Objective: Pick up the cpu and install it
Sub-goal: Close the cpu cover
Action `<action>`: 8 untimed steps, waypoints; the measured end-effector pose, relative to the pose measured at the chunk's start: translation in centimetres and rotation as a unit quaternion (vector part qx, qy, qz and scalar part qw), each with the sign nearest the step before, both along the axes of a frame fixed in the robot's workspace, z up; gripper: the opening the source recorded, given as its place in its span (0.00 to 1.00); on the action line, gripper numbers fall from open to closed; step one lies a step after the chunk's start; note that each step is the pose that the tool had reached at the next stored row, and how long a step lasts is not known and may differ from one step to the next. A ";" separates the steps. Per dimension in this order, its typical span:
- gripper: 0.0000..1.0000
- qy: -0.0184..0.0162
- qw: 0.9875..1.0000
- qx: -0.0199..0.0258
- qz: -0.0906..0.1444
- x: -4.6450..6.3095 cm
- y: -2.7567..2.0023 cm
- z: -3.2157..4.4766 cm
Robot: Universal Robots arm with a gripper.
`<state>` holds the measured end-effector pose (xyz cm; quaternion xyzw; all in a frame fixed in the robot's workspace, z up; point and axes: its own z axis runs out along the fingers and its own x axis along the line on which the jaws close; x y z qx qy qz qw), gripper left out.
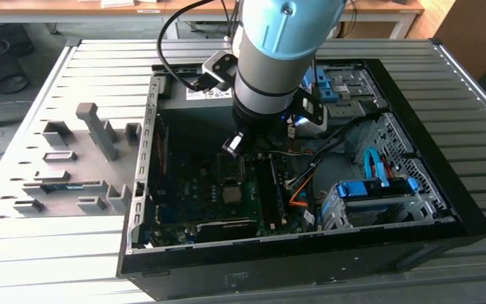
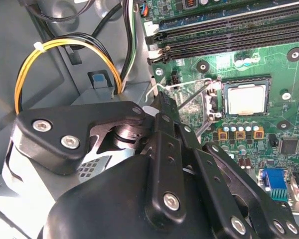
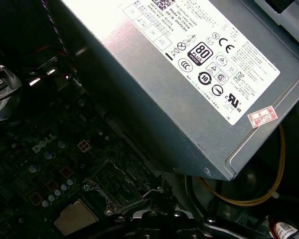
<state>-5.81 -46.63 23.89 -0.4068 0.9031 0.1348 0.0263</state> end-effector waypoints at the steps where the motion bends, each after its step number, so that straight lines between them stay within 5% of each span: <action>1: 0.10 0.000 1.000 0.000 0.000 0.0 -0.02 0.02; 8: 0.10 0.000 1.000 0.000 0.000 0.0 -0.57 0.01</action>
